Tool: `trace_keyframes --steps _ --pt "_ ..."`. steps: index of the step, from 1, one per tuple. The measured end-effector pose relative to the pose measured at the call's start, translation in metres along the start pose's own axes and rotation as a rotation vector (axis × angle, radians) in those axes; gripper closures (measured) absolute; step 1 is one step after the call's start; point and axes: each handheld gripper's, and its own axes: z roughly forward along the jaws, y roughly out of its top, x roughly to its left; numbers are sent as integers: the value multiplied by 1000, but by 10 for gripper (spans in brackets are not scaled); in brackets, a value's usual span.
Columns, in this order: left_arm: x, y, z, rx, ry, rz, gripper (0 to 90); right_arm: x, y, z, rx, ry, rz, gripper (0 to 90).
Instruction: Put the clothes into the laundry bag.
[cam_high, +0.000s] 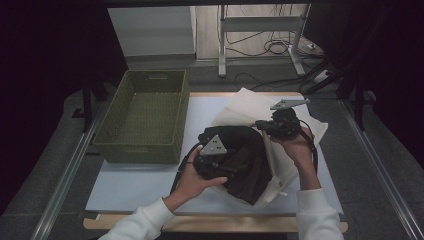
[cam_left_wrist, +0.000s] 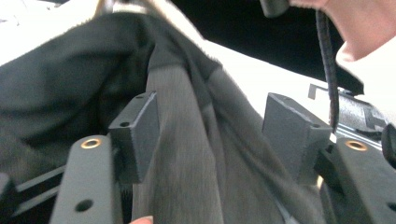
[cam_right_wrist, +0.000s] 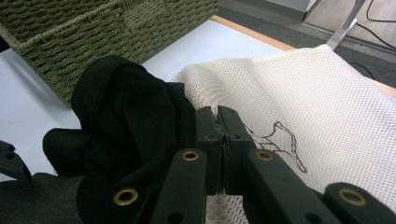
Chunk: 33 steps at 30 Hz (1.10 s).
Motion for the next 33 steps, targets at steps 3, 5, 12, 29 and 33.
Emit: trace_keyframes --steps 3,5,12,29,33 --pt "2 -7 6 30 6 -6 462 0 0 0 -1 -1 -3 882" --pt "4 -11 15 60 1 1 617 1 0 0 0 1 -1 882" --pt "8 -15 43 92 5 7 843 4 2 -1 3 9 -13 882" --pt "15 -3 81 117 90 51 854 6 3 -2 2 1 -17 883" --pt "16 2 90 117 121 47 855 7 3 -3 3 4 -16 884"
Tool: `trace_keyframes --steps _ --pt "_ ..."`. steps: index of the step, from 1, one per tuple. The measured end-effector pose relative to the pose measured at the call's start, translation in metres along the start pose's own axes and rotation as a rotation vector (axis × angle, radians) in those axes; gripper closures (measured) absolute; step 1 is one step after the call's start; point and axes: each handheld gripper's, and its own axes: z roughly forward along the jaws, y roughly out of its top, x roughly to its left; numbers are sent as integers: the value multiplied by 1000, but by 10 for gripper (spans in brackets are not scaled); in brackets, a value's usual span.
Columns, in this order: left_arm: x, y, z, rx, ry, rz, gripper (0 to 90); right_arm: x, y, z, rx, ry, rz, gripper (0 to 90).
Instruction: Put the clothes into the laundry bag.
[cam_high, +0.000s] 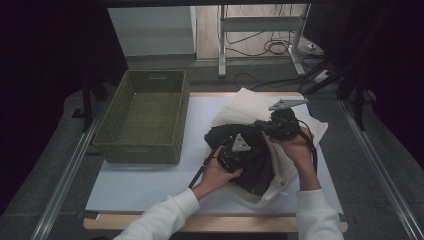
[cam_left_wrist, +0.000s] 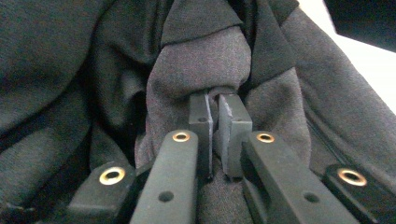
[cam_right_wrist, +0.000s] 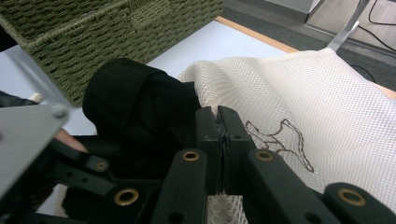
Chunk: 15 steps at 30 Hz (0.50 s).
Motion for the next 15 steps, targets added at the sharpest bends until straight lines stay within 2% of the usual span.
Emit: trace_keyframes --steps 8,15 --pt "2 8 12 -18 48 -22 854 6 3 -2 -4 2 -18 884" --pt "1 8 13 -28 40 -31 852 6 3 -2 -7 4 -18 884"
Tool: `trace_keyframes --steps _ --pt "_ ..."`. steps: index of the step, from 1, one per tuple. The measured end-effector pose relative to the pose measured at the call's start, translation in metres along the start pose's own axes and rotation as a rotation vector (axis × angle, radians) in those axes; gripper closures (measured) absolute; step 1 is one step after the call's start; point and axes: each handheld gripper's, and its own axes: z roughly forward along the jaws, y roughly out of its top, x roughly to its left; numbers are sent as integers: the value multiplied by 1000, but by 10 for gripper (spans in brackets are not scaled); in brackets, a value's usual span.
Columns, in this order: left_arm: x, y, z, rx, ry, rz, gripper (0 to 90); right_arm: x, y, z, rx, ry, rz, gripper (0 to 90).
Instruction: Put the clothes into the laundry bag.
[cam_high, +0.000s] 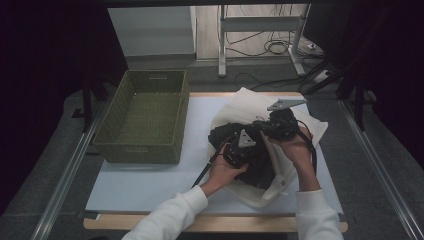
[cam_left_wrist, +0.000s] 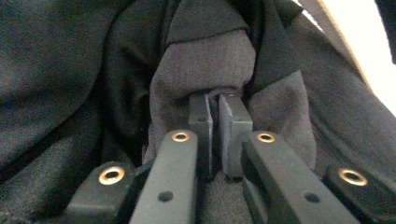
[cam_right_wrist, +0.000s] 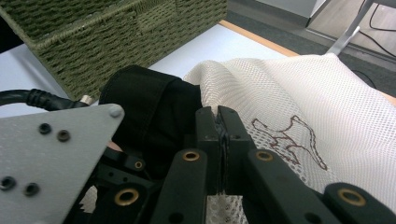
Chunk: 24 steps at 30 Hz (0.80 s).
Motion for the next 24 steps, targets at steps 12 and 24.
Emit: trace_keyframes --steps 12,24 --pt "1 -8 -47 -76 -75 -26 853 -13 -6 0 -5 0 38 883" --pt "42 -7 -92 -151 -45 -106 879 -15 -7 2 -1 -3 46 883"
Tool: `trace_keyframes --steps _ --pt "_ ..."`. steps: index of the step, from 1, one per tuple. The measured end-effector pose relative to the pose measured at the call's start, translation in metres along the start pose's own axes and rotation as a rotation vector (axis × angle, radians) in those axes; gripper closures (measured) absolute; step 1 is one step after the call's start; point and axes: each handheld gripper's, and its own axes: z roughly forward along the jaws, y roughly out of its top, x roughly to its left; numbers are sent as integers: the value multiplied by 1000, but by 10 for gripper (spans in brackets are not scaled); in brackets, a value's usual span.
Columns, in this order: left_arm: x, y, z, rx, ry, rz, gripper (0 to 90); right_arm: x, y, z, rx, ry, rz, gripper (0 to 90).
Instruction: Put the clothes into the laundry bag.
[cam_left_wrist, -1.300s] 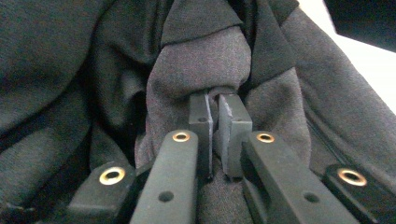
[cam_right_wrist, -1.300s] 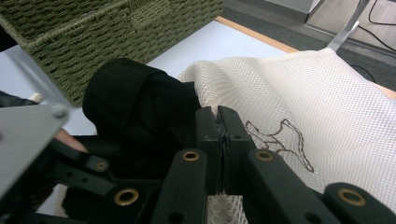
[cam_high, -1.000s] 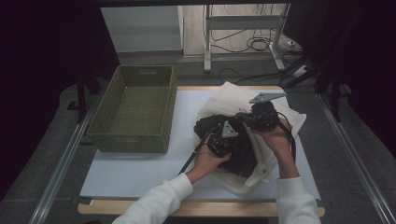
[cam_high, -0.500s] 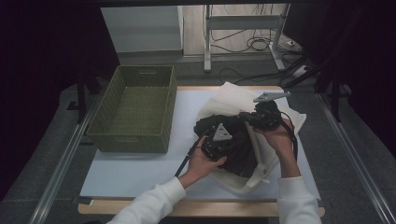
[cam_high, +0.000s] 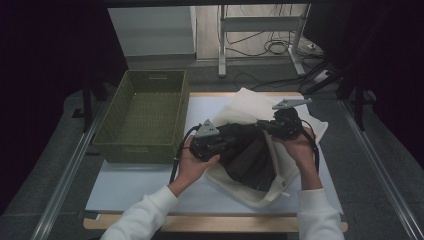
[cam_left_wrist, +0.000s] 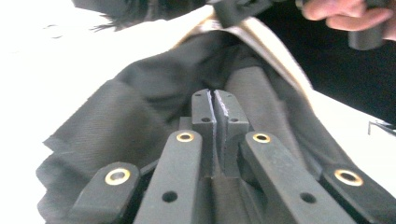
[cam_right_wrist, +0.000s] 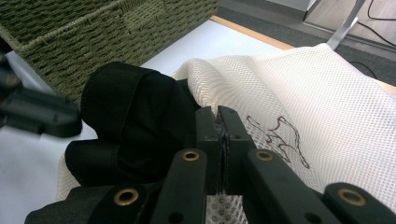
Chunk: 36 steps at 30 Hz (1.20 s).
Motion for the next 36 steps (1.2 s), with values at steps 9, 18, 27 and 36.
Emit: trace_keyframes --steps 9,18,27,36 --pt "41 16 -7 -12 136 -12 891 0 0 0 1 0 -2 883" --pt "69 11 12 75 107 -75 893 1 0 0 3 -2 -9 883" --pt "65 -5 36 163 -22 -101 900 2 1 0 4 4 -16 883" --pt "36 -12 56 210 -93 -45 900 3 1 0 5 2 -15 883"
